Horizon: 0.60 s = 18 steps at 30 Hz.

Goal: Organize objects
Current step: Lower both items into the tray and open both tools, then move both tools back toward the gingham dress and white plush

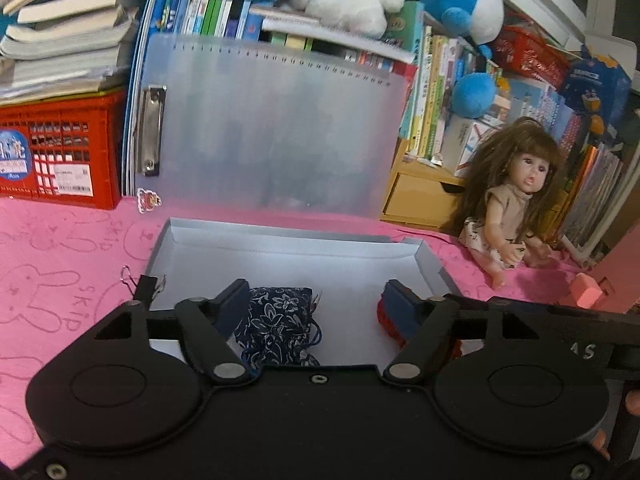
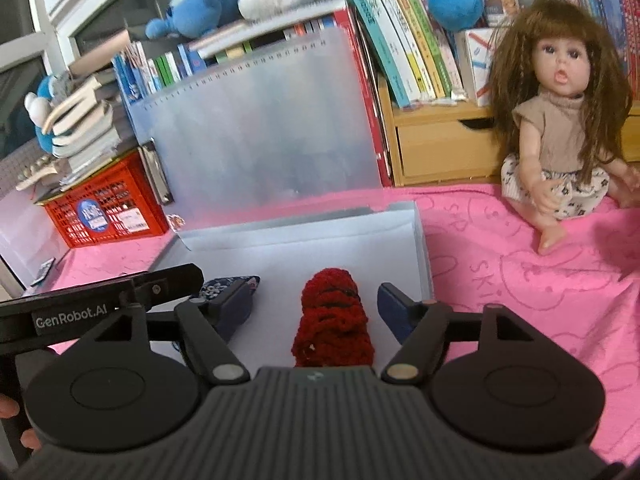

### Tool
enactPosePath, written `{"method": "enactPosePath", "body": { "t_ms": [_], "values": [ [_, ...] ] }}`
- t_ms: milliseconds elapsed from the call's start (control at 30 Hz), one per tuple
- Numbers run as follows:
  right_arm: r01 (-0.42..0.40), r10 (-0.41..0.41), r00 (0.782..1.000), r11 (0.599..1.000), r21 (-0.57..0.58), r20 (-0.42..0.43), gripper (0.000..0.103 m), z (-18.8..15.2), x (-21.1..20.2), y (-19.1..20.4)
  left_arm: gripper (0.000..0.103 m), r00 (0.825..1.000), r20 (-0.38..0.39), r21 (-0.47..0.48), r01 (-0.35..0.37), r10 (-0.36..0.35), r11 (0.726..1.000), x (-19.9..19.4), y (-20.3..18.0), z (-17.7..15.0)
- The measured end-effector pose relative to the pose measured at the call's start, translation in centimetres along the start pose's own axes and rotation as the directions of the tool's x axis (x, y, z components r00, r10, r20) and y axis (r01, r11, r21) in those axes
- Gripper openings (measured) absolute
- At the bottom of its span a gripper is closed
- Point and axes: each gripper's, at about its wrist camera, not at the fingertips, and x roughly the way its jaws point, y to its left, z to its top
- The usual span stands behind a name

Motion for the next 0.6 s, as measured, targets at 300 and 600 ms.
{"method": "enactPosePath", "body": {
  "t_ms": [300,600],
  "values": [
    [-0.036,0.037,0.998,0.999,-0.034,0.049,0.088,-0.8,-4.5,0.4,0.087,0.999,0.036,0.057,0.037,-0.039,0.998,-4.7,-0.9,-0.8],
    [-0.076,0.083,0.994,0.993,-0.085,0.073,0.09,-2.6,-8.3,1.1,0.091,0.996,0.053,0.121,0.061,-0.068,0.991,-8.9,-1.7,-2.9]
  ]
}}
